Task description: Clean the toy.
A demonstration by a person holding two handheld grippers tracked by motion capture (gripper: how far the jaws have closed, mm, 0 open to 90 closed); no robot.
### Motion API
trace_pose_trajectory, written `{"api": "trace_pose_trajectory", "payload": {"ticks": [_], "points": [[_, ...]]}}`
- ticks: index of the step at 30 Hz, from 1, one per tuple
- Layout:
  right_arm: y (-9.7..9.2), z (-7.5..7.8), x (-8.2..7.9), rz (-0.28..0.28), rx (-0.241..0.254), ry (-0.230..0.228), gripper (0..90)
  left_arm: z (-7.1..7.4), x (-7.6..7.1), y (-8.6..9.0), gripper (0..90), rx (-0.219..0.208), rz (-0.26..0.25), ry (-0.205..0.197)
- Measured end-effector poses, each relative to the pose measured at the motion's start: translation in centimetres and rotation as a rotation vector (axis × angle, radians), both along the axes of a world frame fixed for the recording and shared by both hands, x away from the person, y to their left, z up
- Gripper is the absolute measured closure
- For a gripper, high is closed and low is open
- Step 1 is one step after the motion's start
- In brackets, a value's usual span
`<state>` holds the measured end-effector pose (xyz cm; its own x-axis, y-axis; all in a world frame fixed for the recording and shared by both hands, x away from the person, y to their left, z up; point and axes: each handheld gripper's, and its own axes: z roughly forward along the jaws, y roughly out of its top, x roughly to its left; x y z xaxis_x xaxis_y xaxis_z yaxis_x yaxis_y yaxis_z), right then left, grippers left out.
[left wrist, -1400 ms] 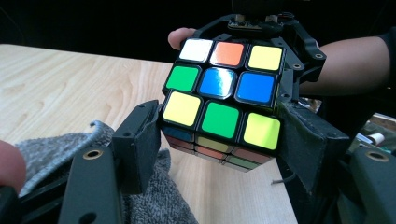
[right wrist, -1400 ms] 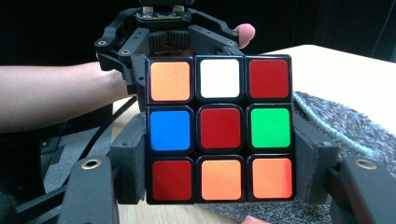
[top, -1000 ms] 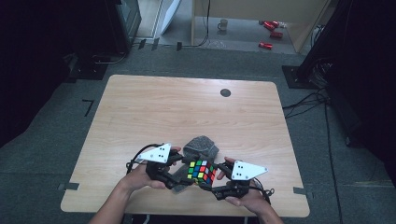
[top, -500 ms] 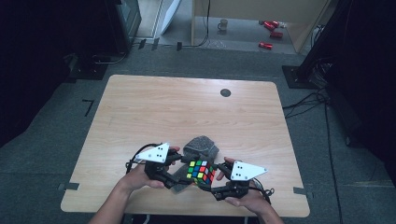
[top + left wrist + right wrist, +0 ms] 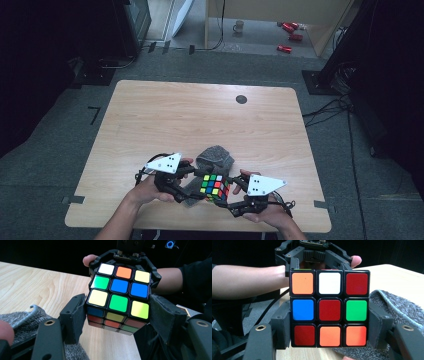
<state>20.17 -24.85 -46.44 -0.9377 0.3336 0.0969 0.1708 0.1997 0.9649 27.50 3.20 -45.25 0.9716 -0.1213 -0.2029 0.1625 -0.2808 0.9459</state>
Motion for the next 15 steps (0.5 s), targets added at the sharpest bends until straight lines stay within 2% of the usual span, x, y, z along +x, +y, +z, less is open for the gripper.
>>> {"api": "trace_pose_trajectory", "payload": {"ticks": [4, 7, 10, 15], "points": [[-0.04, -0.03, 0.04, -0.01, -0.011, 0.0, 34.3, 0.08, -0.28, -0.19, 32.4, 0.005, 0.025, -0.035], [0.2, -0.13, 0.02, -0.006, -0.023, 0.002, 34.3, 0.09, -0.57, -0.44, 31.5, 0.007, 0.021, -0.054], [0.38, -0.13, -0.02, 0.003, -0.03, 0.004, 34.3, -0.04, -0.93, -0.77, 31.3, 0.028, 0.015, -0.083], [0.24, -0.06, 0.02, 0.019, -0.015, 0.022, 34.2, 0.08, -0.84, -0.52, 34.1, 0.008, -0.002, -0.081]]}}
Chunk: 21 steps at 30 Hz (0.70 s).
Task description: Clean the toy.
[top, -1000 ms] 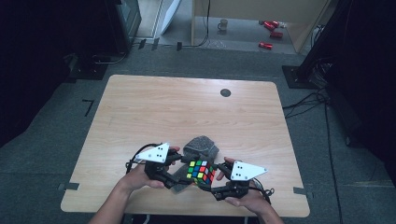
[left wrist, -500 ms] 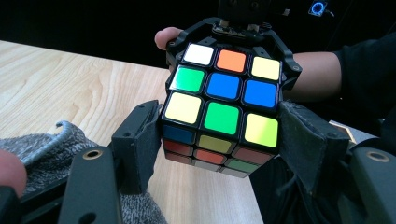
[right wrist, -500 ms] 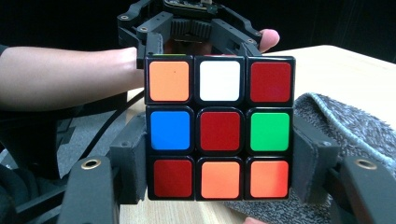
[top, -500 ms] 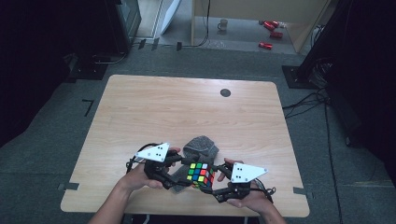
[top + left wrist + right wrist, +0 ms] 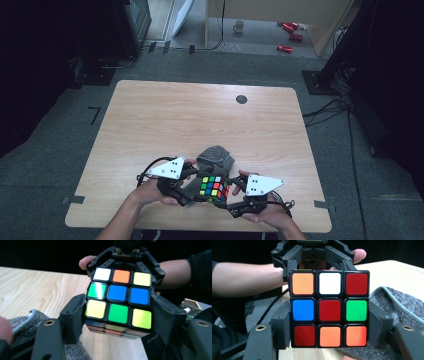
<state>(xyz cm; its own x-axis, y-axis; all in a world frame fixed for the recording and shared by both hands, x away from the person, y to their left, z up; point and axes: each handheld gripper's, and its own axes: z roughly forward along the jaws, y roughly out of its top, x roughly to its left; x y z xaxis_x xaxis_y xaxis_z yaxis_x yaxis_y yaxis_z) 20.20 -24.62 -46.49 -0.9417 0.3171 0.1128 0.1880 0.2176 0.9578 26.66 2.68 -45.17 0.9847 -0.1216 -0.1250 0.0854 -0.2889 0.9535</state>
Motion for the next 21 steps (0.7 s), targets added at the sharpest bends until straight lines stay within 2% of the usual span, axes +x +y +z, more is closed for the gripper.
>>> {"api": "trace_pose_trajectory", "payload": {"ticks": [4, 13, 17, 21], "points": [[0.2, 0.0, -0.1, 0.002, -0.001, 0.002, 34.1, 0.0, 0.1, 0.2, 34.4, 0.0, -0.014, 0.008], [0.3, 0.0, 0.0, 0.003, -0.005, 0.021, 33.4, 0.1, 0.3, 0.4, 34.6, -0.009, -0.008, 0.014], [0.1, -0.2, 0.2, -0.002, -0.022, 0.032, 31.7, 0.4, 0.5, 1.0, 34.6, -0.037, 0.008, 0.019], [0.2, -0.2, 0.3, -0.007, -0.02, 0.033, 33.3, 0.5, 0.6, 1.3, 34.6, -0.048, 0.015, 0.015]]}}
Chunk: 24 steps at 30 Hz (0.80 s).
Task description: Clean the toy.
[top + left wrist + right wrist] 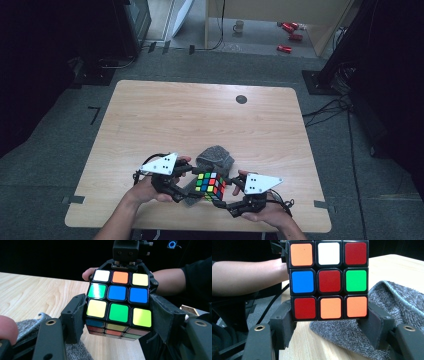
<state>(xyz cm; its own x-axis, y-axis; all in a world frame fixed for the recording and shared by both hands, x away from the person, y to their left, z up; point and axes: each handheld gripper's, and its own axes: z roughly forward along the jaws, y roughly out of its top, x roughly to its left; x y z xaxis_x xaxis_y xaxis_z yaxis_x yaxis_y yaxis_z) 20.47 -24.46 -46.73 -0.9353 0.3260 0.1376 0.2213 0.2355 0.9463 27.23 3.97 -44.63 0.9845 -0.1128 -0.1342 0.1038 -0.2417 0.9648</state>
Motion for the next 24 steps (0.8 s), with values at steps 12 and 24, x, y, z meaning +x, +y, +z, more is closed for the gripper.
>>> {"api": "trace_pose_trajectory", "payload": {"ticks": [12, 24], "points": [[-0.3, 0.0, 0.0, 0.009, -0.007, 0.004, 33.9, 0.0, -0.3, -0.5, 33.7, 0.026, 0.01, -0.008], [0.0, 0.0, -0.1, 0.039, -0.013, 0.002, 34.7, -0.2, -0.8, -1.5, 30.7, 0.045, -0.018, 0.0]]}}
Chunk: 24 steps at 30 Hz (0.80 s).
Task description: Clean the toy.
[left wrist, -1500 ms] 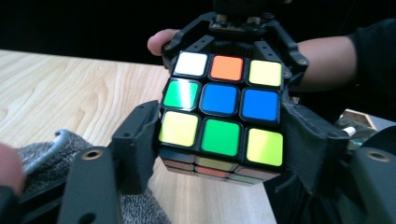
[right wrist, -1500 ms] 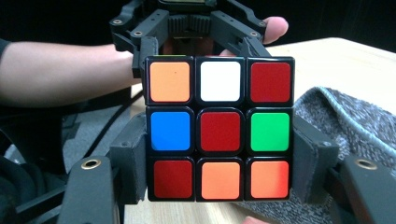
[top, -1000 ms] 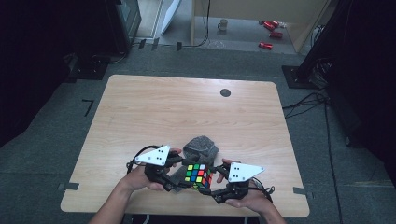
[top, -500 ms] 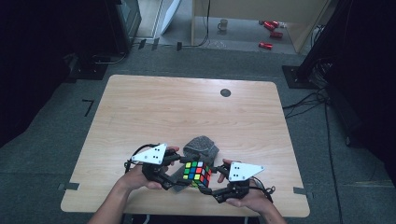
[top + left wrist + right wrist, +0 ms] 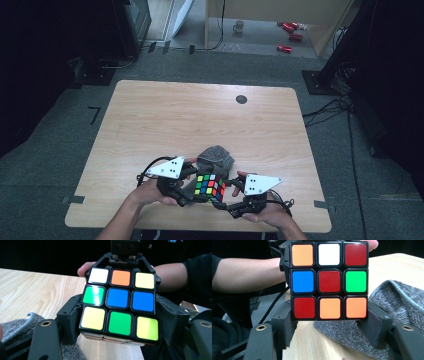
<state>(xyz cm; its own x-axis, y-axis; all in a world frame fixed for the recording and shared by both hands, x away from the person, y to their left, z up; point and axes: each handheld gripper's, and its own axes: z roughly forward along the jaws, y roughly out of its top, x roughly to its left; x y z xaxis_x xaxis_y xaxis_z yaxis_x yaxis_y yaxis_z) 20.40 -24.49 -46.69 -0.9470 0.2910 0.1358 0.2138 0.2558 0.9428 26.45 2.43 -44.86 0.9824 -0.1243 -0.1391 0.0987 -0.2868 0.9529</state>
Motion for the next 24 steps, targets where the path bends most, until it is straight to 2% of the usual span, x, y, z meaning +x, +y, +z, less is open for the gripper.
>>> {"api": "trace_pose_trajectory", "payload": {"ticks": [4, 7, 9, 18, 22, 24], "points": [[0.3, 0.1, 0.0, 0.022, -0.006, 0.014, 34.7, 0.0, -0.2, -0.4, 31.2, 0.008, -0.016, 0.005], [0.2, 0.1, 0.2, 0.022, 0.003, 0.031, 34.6, 0.2, 0.2, -0.1, 34.1, -0.015, -0.017, 0.033], [0.3, 0.3, 0.2, 0.012, 0.017, 0.035, 34.5, 0.2, 0.3, 0.0, 34.3, -0.024, -0.021, 0.036], [0.5, 0.2, 0.1, -0.016, 0.012, 0.0, 33.9, 0.3, 0.5, 0.4, 34.4, -0.025, -0.003, 0.035], [0.3, 0.1, 0.1, -0.033, 0.009, 0.002, 32.3, 0.4, 0.7, 1.0, 34.4, -0.047, 0.015, 0.033], [0.3, 0.1, 0.2, -0.041, 0.003, 0.004, 32.0, 0.6, 0.8, 1.5, 34.5, -0.071, 0.014, 0.044]]}}
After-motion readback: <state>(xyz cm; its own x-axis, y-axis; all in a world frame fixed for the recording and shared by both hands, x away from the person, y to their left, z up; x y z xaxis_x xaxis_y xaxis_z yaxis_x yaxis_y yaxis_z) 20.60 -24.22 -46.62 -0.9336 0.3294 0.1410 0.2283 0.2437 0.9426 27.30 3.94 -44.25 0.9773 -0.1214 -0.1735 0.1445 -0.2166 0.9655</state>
